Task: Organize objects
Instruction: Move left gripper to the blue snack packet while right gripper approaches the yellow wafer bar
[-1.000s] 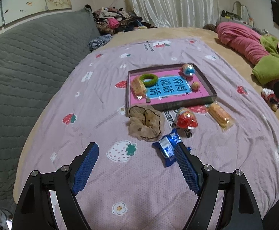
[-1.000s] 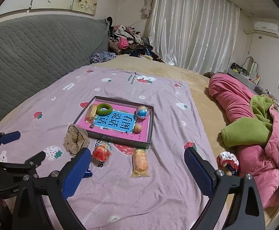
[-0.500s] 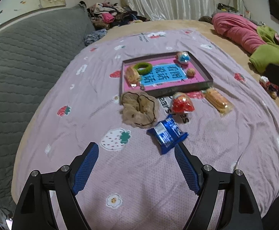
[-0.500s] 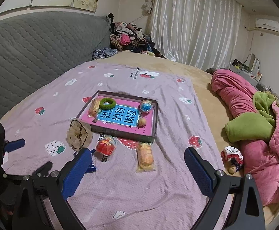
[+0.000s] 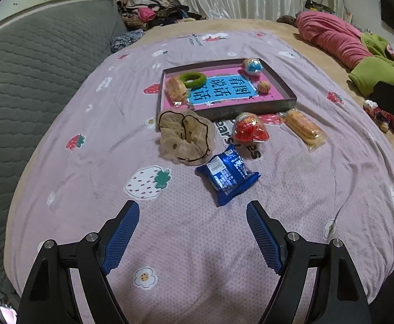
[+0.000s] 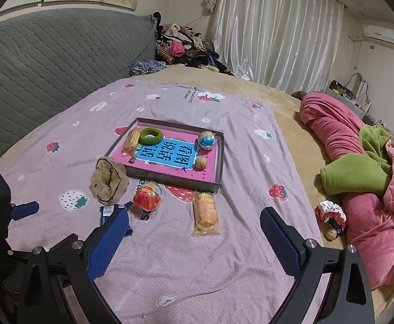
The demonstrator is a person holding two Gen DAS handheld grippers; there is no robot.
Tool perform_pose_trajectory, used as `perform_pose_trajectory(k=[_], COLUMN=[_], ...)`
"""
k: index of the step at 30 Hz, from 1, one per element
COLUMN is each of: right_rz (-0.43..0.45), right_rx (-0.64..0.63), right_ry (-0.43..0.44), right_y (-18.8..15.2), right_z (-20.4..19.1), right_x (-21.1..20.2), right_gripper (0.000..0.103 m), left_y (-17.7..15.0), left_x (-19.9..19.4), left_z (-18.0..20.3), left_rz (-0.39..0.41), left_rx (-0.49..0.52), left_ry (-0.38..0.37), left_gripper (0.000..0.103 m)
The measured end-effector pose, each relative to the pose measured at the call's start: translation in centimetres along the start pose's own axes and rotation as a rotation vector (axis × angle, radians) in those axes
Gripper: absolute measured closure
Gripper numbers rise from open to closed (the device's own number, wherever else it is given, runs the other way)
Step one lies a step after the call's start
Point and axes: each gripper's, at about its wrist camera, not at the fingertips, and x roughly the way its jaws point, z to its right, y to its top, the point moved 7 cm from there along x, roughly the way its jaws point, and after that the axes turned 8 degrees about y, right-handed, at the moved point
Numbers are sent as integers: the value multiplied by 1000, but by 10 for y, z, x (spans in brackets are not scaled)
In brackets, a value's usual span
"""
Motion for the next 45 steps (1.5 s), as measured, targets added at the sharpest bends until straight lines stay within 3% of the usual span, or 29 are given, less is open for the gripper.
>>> perform_pose_trajectory(k=[15,45], right_rz=[-50,-122], right_rx=[7,2], right_ry=[-15,35], right_y=[-17,-10], right_z=[13,-1], right_x=[29,104], right_gripper=[4,4], left_y=[-1,16], left_x=[23,69], left_z=[19,33], left_rz=[-17,-26], left_rx=[-9,-64], left_ry=[-34,-95], left_gripper=[20,20])
